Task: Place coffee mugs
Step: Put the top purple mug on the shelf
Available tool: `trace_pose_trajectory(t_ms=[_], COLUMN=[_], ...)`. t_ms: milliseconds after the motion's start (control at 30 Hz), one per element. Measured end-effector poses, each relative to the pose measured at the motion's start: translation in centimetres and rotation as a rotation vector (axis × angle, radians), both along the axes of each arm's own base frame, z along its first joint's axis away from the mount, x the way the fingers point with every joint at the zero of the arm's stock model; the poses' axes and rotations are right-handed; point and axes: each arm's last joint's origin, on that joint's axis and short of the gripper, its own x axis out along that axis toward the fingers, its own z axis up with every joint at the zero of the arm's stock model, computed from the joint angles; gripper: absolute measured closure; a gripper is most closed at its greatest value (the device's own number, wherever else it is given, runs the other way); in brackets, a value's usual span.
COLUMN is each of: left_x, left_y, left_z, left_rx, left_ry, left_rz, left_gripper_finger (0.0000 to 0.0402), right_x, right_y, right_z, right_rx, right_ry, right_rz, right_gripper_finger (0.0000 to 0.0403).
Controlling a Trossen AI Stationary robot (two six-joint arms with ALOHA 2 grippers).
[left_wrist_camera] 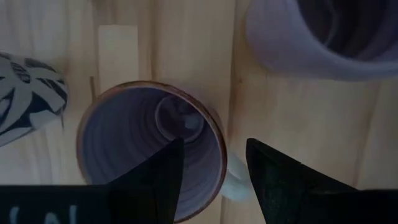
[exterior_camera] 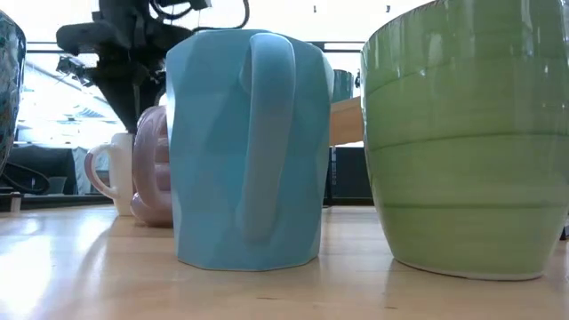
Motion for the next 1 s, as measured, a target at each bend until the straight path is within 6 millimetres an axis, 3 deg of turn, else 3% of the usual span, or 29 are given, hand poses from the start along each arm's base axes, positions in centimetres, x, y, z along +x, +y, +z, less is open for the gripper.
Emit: trace_pose_trajectory(t_ms=[367, 700, 867, 1000], left_x=[-0.8, -0.4, -0.5, -0.3], left_y=[0.1, 0.0, -0.2, -0.3], left_z=[-3.4, -3.4, -3.4, -2.1], left_rx=[-0.006, -0.015, -0.092, -0.135], left_ry=[0.037, -0.001, 0.006, 0.023], left_rz=[0.012, -0.022, 0.007, 0.034], left_gripper_finger=[0.023, 0.029, 0.0343, 0.0379], right_x=[0.3, 0.3, 0.3, 0.3], right_y=[0.8, 0.9, 0.9, 0.9], right_z=[0.0, 0.0, 0.0, 0.0], right_rx=[0.004, 0.004, 0.004, 0.001], right_ry=[0.0, -0.008, -0.008, -0.007], right_rz=[0.034, 0.017, 0.016, 0.017], right_gripper_finger=[0.0221, 0.0221, 0.0221, 0.0221])
